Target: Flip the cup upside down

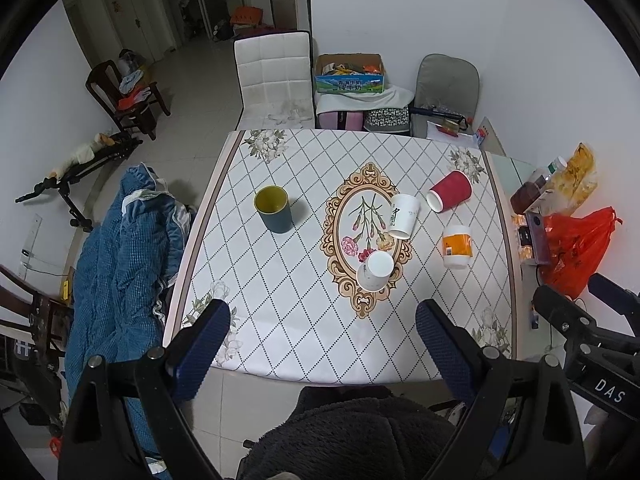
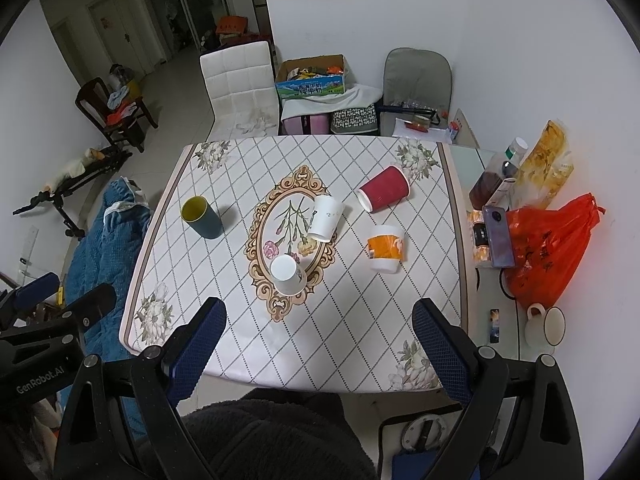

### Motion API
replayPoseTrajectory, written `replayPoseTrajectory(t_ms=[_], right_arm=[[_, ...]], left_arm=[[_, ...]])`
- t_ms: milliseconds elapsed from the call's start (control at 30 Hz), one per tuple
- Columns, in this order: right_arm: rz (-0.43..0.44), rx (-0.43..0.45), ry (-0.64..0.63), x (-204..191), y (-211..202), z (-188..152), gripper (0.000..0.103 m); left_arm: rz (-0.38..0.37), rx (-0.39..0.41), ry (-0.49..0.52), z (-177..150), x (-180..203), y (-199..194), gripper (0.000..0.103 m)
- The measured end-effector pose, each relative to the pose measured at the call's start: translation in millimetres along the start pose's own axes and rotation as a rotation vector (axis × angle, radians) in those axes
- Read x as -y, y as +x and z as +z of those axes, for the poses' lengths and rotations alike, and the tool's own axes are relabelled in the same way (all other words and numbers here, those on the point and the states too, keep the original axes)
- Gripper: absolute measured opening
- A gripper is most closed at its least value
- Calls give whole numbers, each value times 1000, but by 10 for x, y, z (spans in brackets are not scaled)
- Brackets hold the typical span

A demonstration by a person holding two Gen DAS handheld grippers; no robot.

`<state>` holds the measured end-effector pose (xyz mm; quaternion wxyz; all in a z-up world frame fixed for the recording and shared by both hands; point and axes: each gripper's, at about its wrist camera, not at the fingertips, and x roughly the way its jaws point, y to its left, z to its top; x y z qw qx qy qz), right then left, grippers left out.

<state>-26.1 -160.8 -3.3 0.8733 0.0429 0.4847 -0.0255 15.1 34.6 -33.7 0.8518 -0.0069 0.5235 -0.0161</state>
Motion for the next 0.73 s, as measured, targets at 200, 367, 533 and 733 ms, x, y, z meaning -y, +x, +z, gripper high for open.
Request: replayPoseTrajectory(t_ms=[200,367,533,733], right_arm=[[2,-2,3,-3,12,14,96],[0,-2,2,-8,18,5,96],[0,-1,4,4,19,27,96],[1,1,14,9,11,49,96]], left_arm=[[-2,0,1,-5,-10,-6,95],[-6,0,0,-6,-7,-3,95],[-7,2,-3,-3,-4,5,95],[-4,13,2,28,-6,5,95]])
